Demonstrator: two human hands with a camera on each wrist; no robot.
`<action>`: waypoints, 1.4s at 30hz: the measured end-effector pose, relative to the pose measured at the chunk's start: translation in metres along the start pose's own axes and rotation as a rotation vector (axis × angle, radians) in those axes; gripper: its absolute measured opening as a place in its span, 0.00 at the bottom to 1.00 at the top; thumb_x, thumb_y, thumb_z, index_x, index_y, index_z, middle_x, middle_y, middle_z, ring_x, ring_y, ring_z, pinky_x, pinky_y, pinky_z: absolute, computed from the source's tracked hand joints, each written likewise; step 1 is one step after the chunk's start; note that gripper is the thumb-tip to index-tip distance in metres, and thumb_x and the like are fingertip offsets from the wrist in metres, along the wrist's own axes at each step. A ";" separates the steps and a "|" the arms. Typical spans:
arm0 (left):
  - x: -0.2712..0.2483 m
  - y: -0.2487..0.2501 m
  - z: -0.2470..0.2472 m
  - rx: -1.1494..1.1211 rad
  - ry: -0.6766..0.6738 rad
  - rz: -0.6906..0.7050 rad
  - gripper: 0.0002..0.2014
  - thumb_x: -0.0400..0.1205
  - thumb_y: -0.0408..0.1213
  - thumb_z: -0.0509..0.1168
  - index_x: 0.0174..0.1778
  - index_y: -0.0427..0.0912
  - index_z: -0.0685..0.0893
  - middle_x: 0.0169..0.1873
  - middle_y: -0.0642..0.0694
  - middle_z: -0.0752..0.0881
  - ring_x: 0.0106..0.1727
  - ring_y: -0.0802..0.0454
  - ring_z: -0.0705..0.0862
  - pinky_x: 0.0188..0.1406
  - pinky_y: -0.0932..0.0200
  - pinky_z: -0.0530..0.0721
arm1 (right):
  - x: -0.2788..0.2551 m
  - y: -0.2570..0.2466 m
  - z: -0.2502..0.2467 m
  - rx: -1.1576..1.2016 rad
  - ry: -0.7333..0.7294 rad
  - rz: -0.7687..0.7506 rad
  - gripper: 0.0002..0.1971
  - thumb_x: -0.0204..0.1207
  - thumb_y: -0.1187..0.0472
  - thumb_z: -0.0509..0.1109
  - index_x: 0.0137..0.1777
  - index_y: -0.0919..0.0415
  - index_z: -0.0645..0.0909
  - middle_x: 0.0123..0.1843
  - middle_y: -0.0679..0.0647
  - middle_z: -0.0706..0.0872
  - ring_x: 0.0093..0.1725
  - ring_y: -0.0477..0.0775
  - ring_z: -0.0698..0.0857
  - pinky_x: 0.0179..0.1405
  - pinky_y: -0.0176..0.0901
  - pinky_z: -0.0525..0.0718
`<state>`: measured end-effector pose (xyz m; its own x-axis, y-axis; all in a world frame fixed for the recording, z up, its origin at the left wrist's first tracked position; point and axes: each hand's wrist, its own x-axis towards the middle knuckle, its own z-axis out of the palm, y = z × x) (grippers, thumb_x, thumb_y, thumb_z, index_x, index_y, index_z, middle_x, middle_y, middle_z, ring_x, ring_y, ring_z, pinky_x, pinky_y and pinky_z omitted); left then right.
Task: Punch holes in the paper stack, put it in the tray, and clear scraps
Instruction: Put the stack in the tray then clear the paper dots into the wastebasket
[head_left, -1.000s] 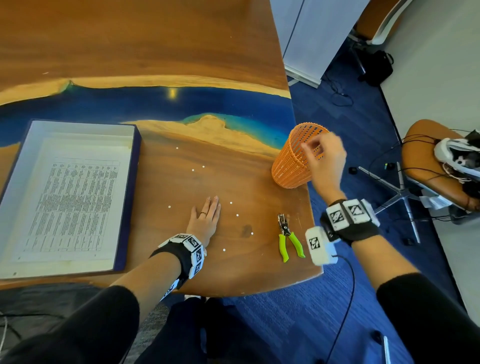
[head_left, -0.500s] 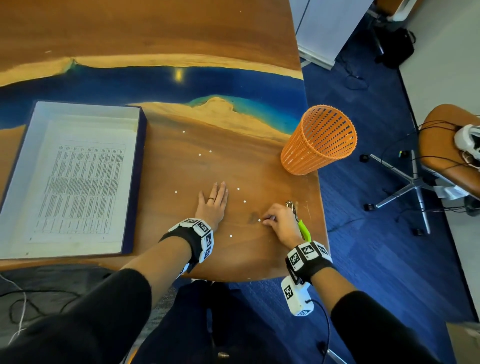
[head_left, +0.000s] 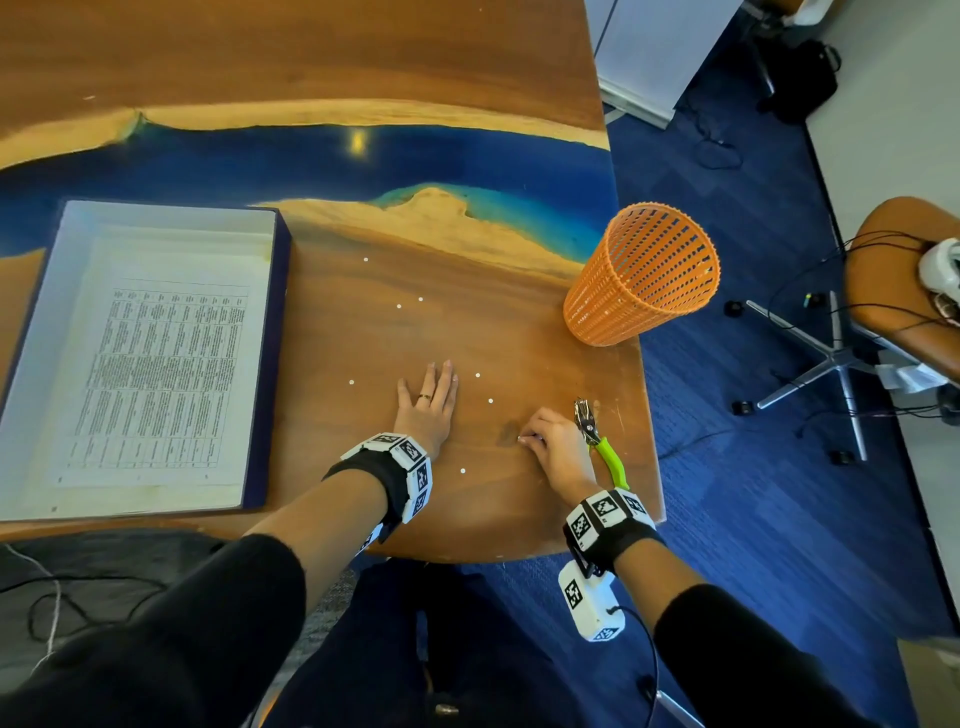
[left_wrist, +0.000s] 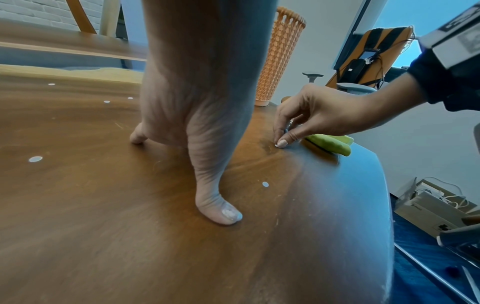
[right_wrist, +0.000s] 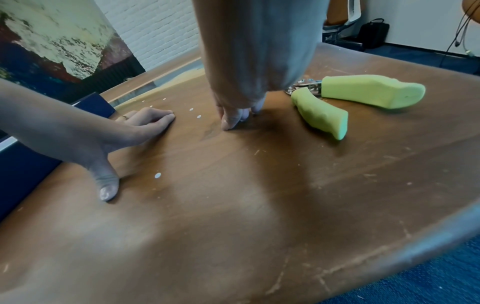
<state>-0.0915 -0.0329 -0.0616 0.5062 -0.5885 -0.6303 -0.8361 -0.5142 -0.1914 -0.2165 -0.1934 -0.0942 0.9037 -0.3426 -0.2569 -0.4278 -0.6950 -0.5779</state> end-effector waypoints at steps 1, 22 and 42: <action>0.000 0.000 0.000 0.002 0.000 0.000 0.53 0.79 0.43 0.69 0.81 0.30 0.33 0.81 0.33 0.33 0.84 0.36 0.38 0.78 0.32 0.57 | 0.000 0.000 0.000 -0.010 -0.005 -0.005 0.03 0.73 0.68 0.70 0.40 0.64 0.84 0.44 0.58 0.83 0.45 0.58 0.82 0.43 0.54 0.81; -0.001 0.000 0.001 0.017 0.006 -0.004 0.50 0.81 0.39 0.67 0.81 0.30 0.33 0.82 0.34 0.33 0.84 0.36 0.38 0.78 0.32 0.58 | 0.004 0.001 -0.007 -0.091 -0.025 -0.045 0.03 0.78 0.69 0.62 0.45 0.68 0.76 0.47 0.62 0.78 0.45 0.60 0.78 0.47 0.56 0.78; -0.002 -0.003 0.003 -0.020 0.019 0.022 0.51 0.79 0.39 0.68 0.81 0.29 0.34 0.82 0.33 0.33 0.84 0.36 0.37 0.77 0.31 0.57 | 0.089 -0.052 -0.218 0.067 0.591 -0.020 0.06 0.68 0.69 0.76 0.38 0.62 0.80 0.39 0.62 0.88 0.37 0.53 0.85 0.42 0.41 0.85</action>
<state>-0.0905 -0.0283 -0.0626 0.4919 -0.6113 -0.6200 -0.8427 -0.5133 -0.1625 -0.1180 -0.3260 0.0816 0.7393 -0.6369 0.2186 -0.3912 -0.6704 -0.6305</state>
